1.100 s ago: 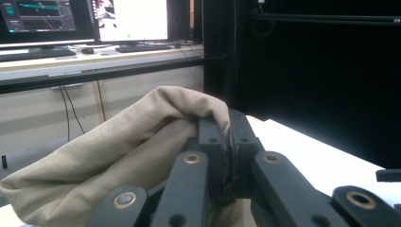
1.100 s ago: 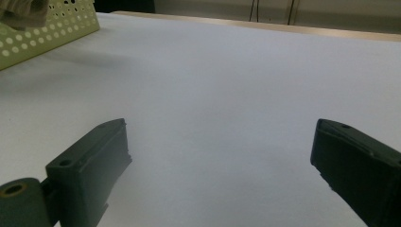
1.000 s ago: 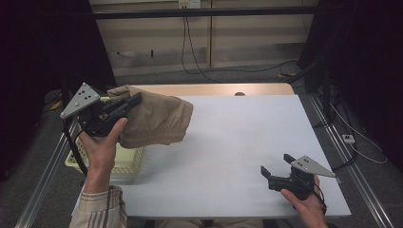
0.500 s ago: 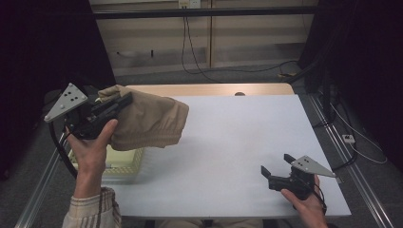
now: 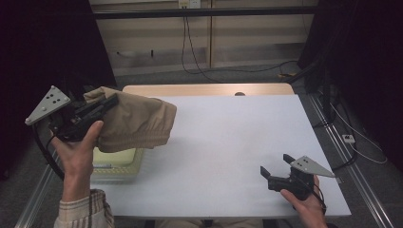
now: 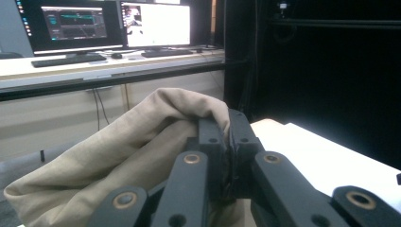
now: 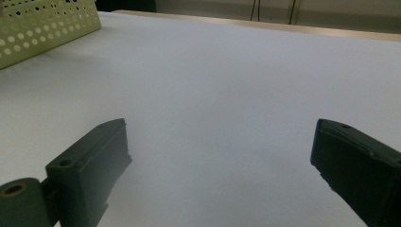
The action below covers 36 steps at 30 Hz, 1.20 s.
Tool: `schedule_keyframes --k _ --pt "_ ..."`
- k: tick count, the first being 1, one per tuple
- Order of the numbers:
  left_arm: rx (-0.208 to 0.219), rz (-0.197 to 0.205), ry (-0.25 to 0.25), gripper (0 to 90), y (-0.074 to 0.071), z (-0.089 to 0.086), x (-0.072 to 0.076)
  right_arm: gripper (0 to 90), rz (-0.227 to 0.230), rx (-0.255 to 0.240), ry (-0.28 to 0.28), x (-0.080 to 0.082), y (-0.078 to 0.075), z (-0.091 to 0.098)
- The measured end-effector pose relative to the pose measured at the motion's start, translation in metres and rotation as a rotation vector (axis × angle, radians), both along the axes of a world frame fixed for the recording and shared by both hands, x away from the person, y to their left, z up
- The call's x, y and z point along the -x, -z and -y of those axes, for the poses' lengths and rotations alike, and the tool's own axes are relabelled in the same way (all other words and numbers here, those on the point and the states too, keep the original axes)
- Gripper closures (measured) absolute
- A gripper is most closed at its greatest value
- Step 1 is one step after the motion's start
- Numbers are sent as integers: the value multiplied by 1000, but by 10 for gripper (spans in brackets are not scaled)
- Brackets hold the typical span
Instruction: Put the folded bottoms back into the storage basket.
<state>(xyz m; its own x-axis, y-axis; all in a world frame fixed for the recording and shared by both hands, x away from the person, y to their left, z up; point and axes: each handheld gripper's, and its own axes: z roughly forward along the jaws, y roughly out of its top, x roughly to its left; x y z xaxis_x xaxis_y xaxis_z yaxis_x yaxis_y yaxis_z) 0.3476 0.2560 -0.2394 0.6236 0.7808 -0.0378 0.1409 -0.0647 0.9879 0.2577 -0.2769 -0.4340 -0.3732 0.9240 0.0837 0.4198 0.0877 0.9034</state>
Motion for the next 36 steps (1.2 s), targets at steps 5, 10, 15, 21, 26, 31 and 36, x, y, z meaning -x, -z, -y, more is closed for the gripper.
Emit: schedule_keyframes --k 5,10,15,21,26,31,36 --pt "-16 5 -16 871 -2 -8 1 49 0 -4 2 0 0 0" --pt "7 2 -31 871 -3 -21 4 49 -1 -2 1 0 0 0" --pt "22 17 -47 871 -6 -33 9 49 0 -2 2 0 0 0" --pt "8 19 -68 870 -6 -41 10 49 0 0 -2 1 0 0" --pt "-1 -15 -87 870 -1 -49 6 49 0 0 -2 1 0 0" --pt "2 -31 -106 870 3 -55 3 49 1 0 -2 1 0 0" --pt "5 -55 -119 870 7 -63 1 49 0 -1 -2 0 0 0"
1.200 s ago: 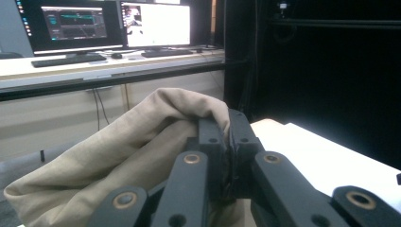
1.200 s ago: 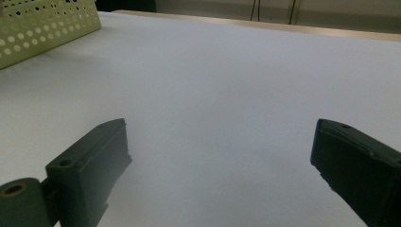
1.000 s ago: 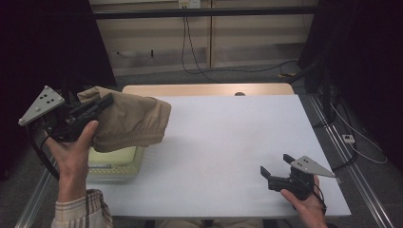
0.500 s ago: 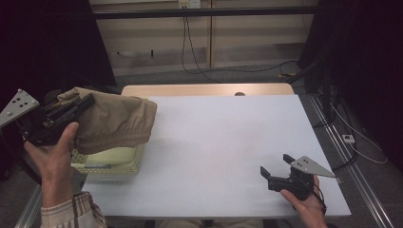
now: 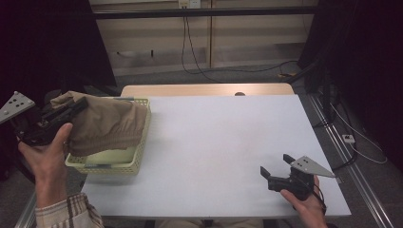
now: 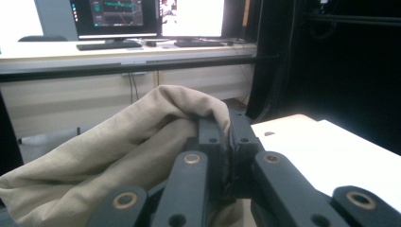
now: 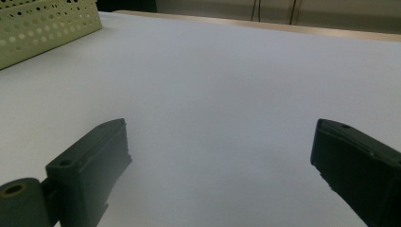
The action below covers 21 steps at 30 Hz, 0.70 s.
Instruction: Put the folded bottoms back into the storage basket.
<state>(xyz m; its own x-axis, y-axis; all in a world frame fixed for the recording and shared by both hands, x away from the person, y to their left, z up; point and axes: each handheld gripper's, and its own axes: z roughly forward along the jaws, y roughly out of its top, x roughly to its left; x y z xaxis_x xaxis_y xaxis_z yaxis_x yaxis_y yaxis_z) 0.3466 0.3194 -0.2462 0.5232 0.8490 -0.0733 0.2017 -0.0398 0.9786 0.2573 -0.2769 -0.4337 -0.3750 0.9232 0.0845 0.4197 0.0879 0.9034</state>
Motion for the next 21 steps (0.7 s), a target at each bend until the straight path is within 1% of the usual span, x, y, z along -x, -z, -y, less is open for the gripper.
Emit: schedule_keyframes --k 2,4,10,13,14,15,16,19,21 --pt "-4 -4 -3 870 1 -2 -1 49 0 0 0 0 0 0" --pt "-1 -10 -24 870 3 -7 -3 49 -1 0 0 0 0 0" --pt "2 -33 -34 871 8 -13 -7 49 -1 2 0 0 0 0" --pt "-18 -51 -40 870 12 -14 -11 49 0 -1 2 0 0 0" --pt "-20 -62 -37 870 14 -14 -12 49 -1 -1 2 0 0 0" --pt "-28 -80 -38 870 17 -15 -15 49 0 1 1 0 0 0" --pt "-28 -80 -38 870 17 -15 -15 49 0 1 1 0 0 0" --pt "-32 -113 -38 870 23 -20 -19 49 -2 0 0 0 0 0" --pt "-31 -119 -40 870 24 -20 -20 49 -3 0 0 0 0 0"
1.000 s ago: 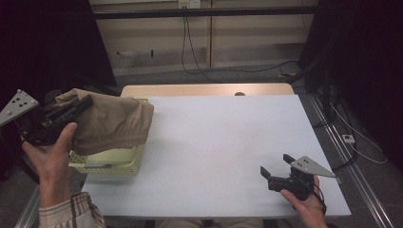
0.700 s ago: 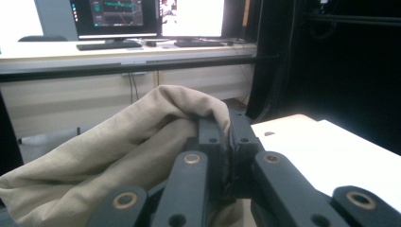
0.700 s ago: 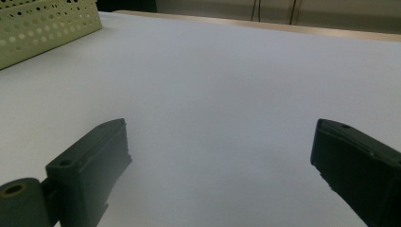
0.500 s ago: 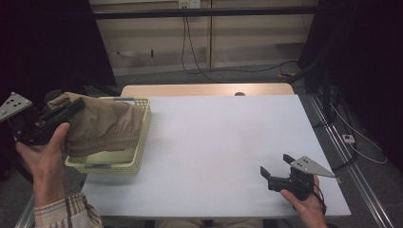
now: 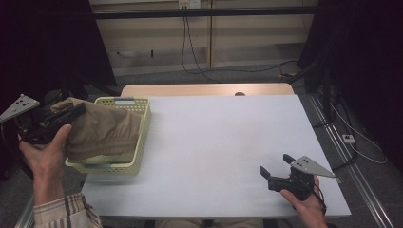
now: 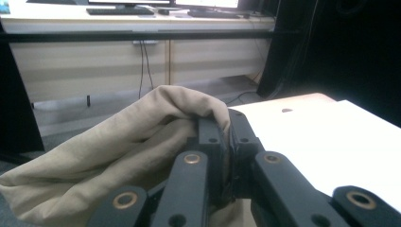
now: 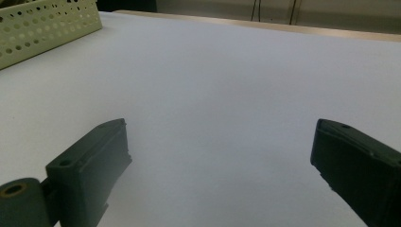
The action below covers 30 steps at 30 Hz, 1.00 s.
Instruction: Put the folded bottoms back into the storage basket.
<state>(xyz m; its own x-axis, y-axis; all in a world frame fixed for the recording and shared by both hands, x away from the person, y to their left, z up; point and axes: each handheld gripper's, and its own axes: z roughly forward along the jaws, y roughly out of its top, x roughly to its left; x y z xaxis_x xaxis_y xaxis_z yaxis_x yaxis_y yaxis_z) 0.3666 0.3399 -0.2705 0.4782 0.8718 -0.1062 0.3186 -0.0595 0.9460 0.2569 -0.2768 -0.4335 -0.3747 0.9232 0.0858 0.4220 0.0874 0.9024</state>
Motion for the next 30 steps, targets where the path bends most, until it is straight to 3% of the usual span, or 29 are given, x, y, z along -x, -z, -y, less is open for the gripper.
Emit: schedule_keyframes --k 10,14,18,23,30 --pt "-32 -65 13 870 15 -5 -10 49 2 0 2 0 0 0" --pt "-43 -95 48 870 18 -8 -12 49 1 1 0 0 0 0" --pt "-46 -109 36 869 20 -8 -14 49 0 0 0 0 0 0" --pt "-35 -135 65 869 30 -7 -24 49 1 -1 2 -1 0 0" --pt "12 -148 105 868 39 -9 -33 49 2 0 2 0 0 0"
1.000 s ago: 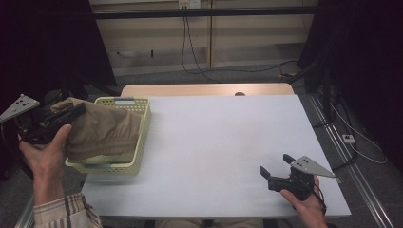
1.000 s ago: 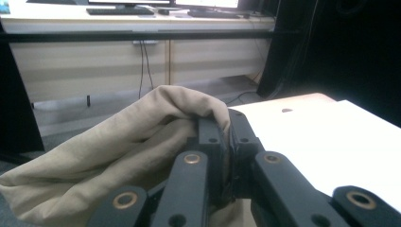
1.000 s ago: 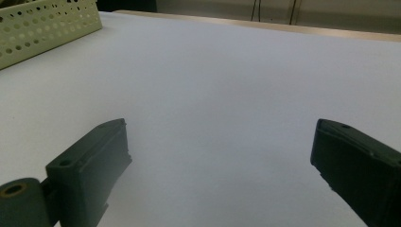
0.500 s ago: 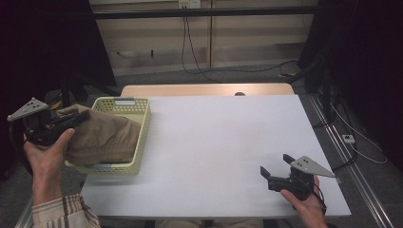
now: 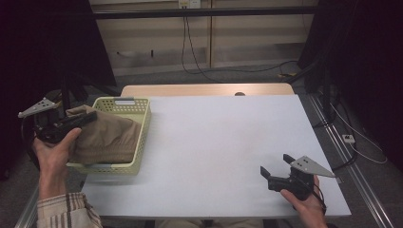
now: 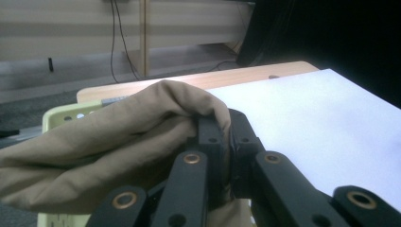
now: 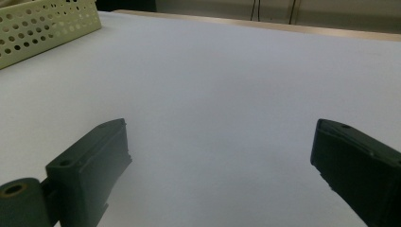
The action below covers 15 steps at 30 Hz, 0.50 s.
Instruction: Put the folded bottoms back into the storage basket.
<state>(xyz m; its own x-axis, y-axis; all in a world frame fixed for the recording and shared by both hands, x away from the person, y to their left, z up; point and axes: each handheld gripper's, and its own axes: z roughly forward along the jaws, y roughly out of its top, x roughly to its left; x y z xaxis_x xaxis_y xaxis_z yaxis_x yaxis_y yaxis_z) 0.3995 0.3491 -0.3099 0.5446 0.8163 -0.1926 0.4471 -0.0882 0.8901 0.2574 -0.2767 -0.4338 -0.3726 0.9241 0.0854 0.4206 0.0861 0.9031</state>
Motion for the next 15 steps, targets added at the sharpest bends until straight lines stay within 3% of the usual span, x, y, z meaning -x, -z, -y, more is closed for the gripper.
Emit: schedule_keyframes --k 4,7,11,15 --pt "-30 -29 -50 868 7 -4 -6 49 -1 3 -2 0 0 0" --pt "-18 -49 -70 867 13 -7 -10 49 -1 2 -3 0 0 0" --pt "-7 -54 -82 867 18 -10 -13 49 -1 3 -1 0 0 0" --pt "-35 -65 -91 867 23 -8 -18 49 -1 2 -2 -1 0 0"
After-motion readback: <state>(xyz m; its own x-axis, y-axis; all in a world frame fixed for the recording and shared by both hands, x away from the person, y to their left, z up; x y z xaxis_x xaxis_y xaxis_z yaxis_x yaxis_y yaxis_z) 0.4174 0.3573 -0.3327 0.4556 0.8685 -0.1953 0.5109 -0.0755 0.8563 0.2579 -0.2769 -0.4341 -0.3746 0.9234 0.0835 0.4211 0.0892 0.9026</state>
